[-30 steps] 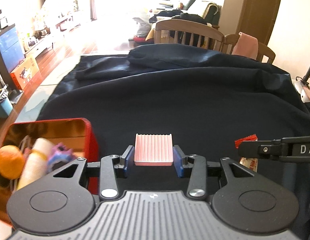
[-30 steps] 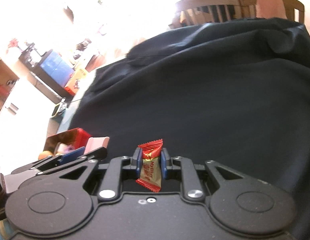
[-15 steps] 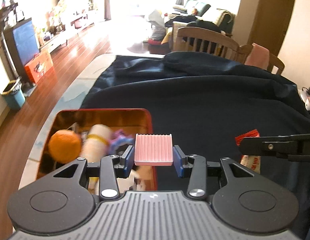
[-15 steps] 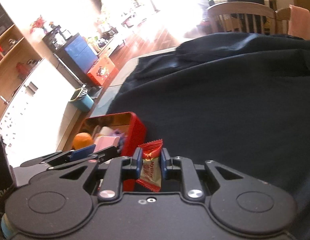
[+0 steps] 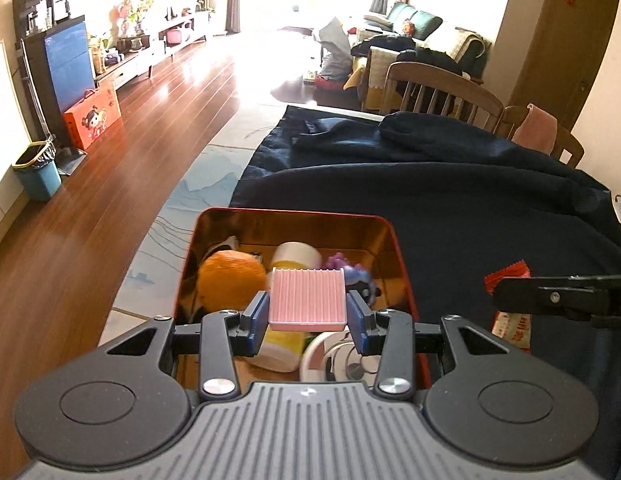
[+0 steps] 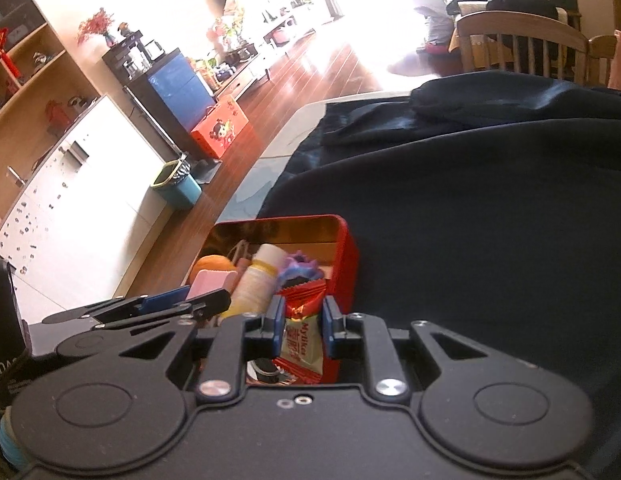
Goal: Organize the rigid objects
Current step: 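Carry the pink block with the left tool to the tin while the right tool carries the candy, then open the left tool to drop the pink block in the tin while the right tool releases the candy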
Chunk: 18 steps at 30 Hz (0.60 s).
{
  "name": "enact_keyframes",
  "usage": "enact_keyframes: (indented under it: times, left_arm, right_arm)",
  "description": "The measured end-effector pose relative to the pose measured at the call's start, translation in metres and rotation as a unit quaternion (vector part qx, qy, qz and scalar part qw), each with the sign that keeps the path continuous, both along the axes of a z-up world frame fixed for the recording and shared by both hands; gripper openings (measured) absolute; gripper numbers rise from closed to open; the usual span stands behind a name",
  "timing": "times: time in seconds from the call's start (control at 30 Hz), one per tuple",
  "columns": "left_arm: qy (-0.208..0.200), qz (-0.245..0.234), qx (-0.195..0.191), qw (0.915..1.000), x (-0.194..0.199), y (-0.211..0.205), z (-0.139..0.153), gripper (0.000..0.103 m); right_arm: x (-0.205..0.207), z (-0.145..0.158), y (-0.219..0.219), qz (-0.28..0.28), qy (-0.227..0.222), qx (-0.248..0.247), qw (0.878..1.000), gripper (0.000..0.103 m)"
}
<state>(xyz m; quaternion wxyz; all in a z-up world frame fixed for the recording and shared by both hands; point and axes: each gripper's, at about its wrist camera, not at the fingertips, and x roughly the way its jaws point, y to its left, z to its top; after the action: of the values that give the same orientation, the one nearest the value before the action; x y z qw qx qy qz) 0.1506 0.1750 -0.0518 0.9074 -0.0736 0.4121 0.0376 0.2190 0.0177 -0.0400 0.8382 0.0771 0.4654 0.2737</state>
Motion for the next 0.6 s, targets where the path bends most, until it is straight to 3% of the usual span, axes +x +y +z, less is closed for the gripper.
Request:
enact_keyframes:
  times: [0.33,0.6]
  left_arm:
    - [0.018,-0.022,0.020,0.9994,-0.005,0.028,-0.022,0.041]
    - [0.038,-0.039,0.015,0.9984,-0.005,0.035,-0.038,0.041]
  right_arm:
    - [0.002,-0.019,0.043,0.019,0.002,-0.033,0.999,0.018]
    - [0.003,-0.034,0.068,0.045,0.000,-0.060,0.997,0.018]
